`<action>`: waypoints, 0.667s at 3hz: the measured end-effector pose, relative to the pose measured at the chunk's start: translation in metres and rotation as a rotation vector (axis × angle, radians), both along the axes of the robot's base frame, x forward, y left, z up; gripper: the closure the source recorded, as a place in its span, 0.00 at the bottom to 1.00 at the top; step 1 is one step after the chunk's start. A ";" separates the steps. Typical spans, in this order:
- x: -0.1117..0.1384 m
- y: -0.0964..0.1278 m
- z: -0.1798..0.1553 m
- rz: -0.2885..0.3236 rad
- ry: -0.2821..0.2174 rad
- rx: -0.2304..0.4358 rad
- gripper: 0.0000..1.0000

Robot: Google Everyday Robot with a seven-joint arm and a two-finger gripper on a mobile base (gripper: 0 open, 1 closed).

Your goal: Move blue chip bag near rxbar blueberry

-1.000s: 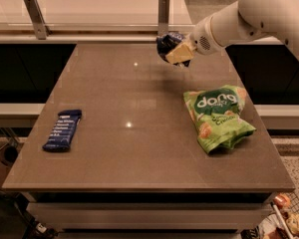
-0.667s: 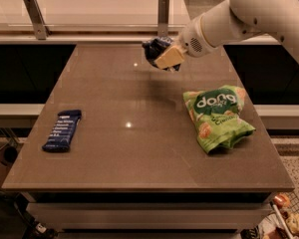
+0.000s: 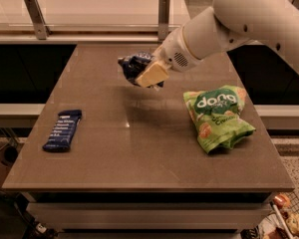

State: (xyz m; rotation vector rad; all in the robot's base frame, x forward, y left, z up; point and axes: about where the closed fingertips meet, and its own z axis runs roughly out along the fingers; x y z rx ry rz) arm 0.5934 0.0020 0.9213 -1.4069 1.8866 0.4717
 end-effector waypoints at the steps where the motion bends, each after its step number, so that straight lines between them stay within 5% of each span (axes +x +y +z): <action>1: -0.034 0.019 -0.007 0.065 -0.001 0.009 1.00; 2: -0.064 0.038 -0.016 0.112 0.018 0.021 1.00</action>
Offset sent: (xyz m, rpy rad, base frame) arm -0.0983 0.0575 -0.0299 0.0372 0.0467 0.1638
